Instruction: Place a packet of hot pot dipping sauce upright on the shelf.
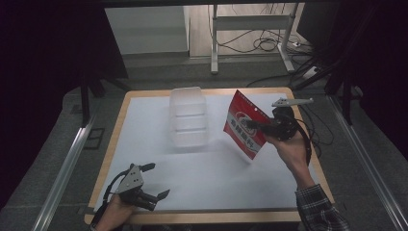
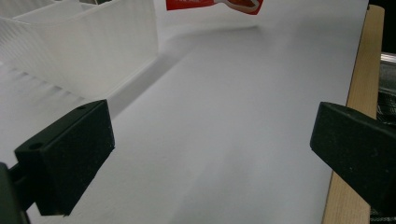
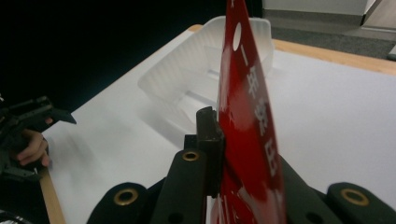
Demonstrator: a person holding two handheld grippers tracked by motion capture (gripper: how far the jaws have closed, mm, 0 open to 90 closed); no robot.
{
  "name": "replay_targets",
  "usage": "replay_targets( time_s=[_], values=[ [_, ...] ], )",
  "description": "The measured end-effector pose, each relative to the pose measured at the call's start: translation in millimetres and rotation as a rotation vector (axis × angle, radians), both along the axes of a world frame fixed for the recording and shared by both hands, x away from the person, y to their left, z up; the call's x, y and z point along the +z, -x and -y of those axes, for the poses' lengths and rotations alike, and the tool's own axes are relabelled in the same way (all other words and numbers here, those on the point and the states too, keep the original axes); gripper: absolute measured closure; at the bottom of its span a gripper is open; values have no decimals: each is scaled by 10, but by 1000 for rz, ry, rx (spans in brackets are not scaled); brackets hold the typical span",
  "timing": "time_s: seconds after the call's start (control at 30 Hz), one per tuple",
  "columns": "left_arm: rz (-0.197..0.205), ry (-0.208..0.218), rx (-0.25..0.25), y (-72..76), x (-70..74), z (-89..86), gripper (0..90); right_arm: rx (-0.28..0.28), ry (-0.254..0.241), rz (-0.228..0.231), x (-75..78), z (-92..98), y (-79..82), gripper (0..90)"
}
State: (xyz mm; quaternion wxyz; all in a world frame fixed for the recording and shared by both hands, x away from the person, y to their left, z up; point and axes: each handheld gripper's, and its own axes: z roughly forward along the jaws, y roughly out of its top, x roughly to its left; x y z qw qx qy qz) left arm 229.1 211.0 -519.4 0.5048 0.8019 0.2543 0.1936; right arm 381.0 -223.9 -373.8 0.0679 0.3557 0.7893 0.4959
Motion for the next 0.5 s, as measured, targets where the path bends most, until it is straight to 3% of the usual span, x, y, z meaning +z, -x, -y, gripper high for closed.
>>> replay_targets(
  time_s=[0.23,0.5],
  values=[
    [-2,3,20,1,11,-8,0,32,-23,5,86,6,-112,876],
    [-4,20,48,15,39,-20,0,60,-5,18,159,-91,-202,876]
  ],
)
